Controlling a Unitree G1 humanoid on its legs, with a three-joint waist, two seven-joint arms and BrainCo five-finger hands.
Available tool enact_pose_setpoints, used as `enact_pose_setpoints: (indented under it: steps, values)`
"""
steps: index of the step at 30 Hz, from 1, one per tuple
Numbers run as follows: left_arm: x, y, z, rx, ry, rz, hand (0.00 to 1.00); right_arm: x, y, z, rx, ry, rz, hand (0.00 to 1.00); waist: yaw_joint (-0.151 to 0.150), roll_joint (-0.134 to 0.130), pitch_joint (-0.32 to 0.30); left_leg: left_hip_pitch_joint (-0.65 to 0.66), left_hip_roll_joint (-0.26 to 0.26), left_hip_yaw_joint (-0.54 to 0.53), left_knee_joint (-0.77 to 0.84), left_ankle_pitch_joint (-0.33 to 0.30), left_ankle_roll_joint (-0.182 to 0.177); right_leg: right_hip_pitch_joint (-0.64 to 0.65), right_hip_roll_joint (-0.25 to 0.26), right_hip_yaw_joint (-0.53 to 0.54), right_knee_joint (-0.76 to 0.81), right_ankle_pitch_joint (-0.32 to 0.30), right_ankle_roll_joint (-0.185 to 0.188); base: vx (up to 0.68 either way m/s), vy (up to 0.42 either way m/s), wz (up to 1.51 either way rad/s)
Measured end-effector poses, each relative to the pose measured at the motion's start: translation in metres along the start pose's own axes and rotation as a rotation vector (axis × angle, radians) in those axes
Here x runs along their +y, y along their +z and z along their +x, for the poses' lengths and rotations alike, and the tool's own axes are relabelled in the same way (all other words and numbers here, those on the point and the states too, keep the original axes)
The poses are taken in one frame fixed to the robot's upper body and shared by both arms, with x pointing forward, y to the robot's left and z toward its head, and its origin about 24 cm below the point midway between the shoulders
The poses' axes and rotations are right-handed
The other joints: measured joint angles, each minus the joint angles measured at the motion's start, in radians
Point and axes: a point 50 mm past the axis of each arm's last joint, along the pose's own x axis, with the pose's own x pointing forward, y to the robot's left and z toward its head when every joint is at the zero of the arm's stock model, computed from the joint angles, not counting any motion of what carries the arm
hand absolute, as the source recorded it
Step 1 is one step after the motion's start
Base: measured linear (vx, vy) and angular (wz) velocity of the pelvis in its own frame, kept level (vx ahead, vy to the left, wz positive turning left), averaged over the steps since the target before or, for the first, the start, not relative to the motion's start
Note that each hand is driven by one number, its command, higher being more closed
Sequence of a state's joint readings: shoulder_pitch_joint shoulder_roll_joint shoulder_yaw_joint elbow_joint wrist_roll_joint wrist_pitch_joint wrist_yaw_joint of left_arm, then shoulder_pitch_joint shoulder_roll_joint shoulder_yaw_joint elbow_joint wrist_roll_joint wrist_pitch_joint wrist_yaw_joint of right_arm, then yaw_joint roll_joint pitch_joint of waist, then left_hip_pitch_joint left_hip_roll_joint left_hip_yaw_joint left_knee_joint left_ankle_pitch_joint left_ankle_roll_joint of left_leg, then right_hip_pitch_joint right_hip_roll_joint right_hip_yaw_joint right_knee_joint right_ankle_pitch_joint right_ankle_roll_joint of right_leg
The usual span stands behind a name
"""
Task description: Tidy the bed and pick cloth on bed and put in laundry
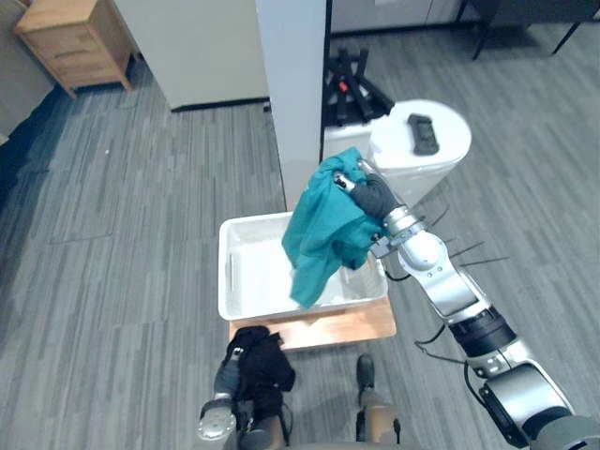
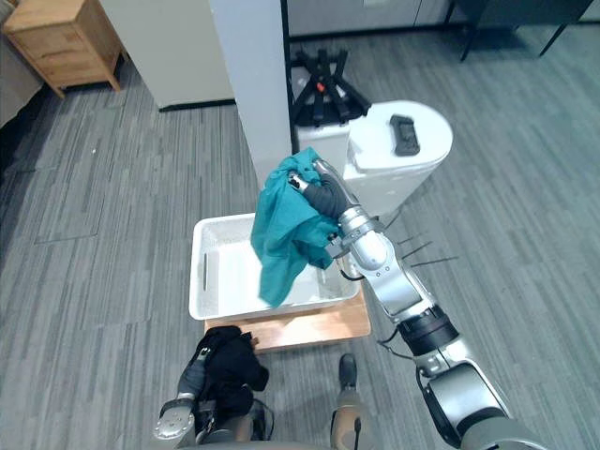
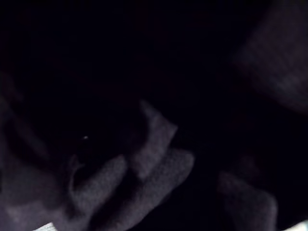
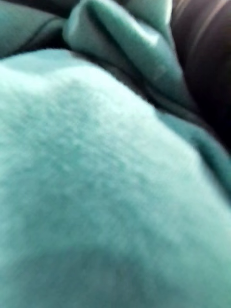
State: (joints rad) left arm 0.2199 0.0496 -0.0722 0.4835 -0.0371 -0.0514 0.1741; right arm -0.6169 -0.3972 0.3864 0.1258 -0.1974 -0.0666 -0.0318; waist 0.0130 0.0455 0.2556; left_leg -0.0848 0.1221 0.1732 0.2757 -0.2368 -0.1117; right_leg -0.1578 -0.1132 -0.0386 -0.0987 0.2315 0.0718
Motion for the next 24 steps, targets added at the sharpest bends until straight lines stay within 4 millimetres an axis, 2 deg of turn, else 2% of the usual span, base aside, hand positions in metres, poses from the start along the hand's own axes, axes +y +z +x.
enact_pose_setpoints:
  steps: [1, 4, 5, 7, 8, 10, 14, 17, 19, 22, 24]
  values:
    - [-0.001, 0.003, 0.000, -0.014, -0.004, -0.001, 1.00, 0.000, -0.001, 0.002, 0.005, 0.007, -0.007, 1.00, 0.000, 0.006, 0.008, -0.011, -0.003, -0.001, 0.001, 0.002, 0.002, -0.008, -0.004, -0.003, 0.000, 0.003, 0.003, -0.04, 0.013, 0.17]
    - [-0.003, 0.018, 0.001, -0.089, -0.014, -0.011, 1.00, -0.005, -0.013, 0.010, 0.064, 0.019, -0.051, 1.00, 0.001, 0.046, 0.069, -0.079, -0.020, -0.019, 0.002, 0.015, 0.011, -0.065, -0.021, -0.018, 0.000, 0.024, 0.005, -0.06, 0.009, 0.15]
    - [-0.004, 0.018, 0.000, -0.091, -0.015, -0.011, 1.00, -0.005, -0.014, 0.010, 0.066, 0.020, -0.051, 1.00, 0.001, 0.048, 0.071, -0.082, -0.021, -0.020, 0.002, 0.016, 0.013, -0.068, -0.022, -0.018, 0.000, 0.025, 0.005, -0.06, 0.016, 0.12]
    - [-0.004, 0.028, 0.000, -0.139, -0.018, -0.018, 1.00, -0.006, -0.020, 0.012, 0.098, 0.024, -0.080, 1.00, 0.002, 0.065, 0.122, -0.114, -0.034, -0.032, 0.000, 0.031, 0.015, -0.105, -0.035, -0.026, 0.000, 0.040, 0.006, -0.03, 0.020, 0.13]
    - [-0.005, 0.030, 0.000, -0.144, -0.020, -0.019, 1.00, -0.006, -0.022, 0.012, 0.105, 0.026, -0.085, 0.00, 0.002, 0.069, 0.129, -0.119, -0.034, -0.033, -0.001, 0.033, 0.014, -0.110, -0.034, -0.028, 0.000, 0.047, 0.003, -0.03, 0.020, 0.09]
    - [-0.007, 0.033, 0.000, -0.157, -0.030, -0.018, 1.00, -0.003, -0.026, 0.009, 0.136, 0.030, -0.094, 0.00, 0.000, 0.076, 0.150, -0.121, -0.036, -0.036, -0.016, 0.042, 0.019, -0.115, -0.038, -0.035, 0.000, 0.052, -0.003, -0.03, 0.017, 0.09]
    - [-0.010, 0.036, 0.000, -0.172, -0.039, -0.017, 1.00, 0.008, -0.031, 0.003, 0.159, 0.051, -0.134, 0.00, 0.000, 0.076, 0.150, -0.120, -0.036, -0.044, -0.020, 0.043, 0.019, -0.112, -0.040, -0.040, 0.000, 0.052, -0.003, -0.02, 0.014, 0.07]
    - [-0.010, 0.049, -0.002, -0.224, -0.036, -0.028, 1.00, 0.013, -0.034, 0.002, 0.171, 0.061, -0.212, 0.00, 0.001, 0.076, 0.150, -0.107, -0.035, -0.049, -0.019, 0.043, 0.020, -0.094, -0.042, -0.044, 0.000, 0.052, -0.003, -0.02, 0.002, 0.07]
    - [-0.010, 0.066, -0.005, -0.298, -0.035, -0.049, 1.00, 0.014, -0.038, -0.002, 0.185, 0.038, -0.298, 0.00, 0.002, 0.075, 0.149, -0.079, -0.034, -0.060, -0.019, 0.043, 0.020, -0.061, -0.039, -0.044, 0.000, 0.052, -0.003, -0.04, 0.007, 0.13]
    - [-0.008, 0.088, -0.012, -0.393, -0.034, -0.078, 1.00, 0.010, -0.044, -0.010, 0.215, -0.011, -0.331, 0.00, 0.003, 0.069, 0.146, -0.056, -0.032, -0.065, -0.018, 0.043, 0.020, -0.035, -0.034, -0.043, 0.000, 0.051, -0.003, -0.06, 0.002, 0.07]
    - [-0.002, 0.106, -0.018, -0.480, -0.038, -0.098, 1.00, 0.004, -0.052, -0.026, 0.256, -0.066, -0.345, 0.00, 0.001, 0.058, 0.136, -0.040, -0.030, -0.063, -0.027, 0.043, 0.020, -0.012, -0.030, -0.041, 0.000, 0.035, -0.003, -0.10, -0.029, -0.01]
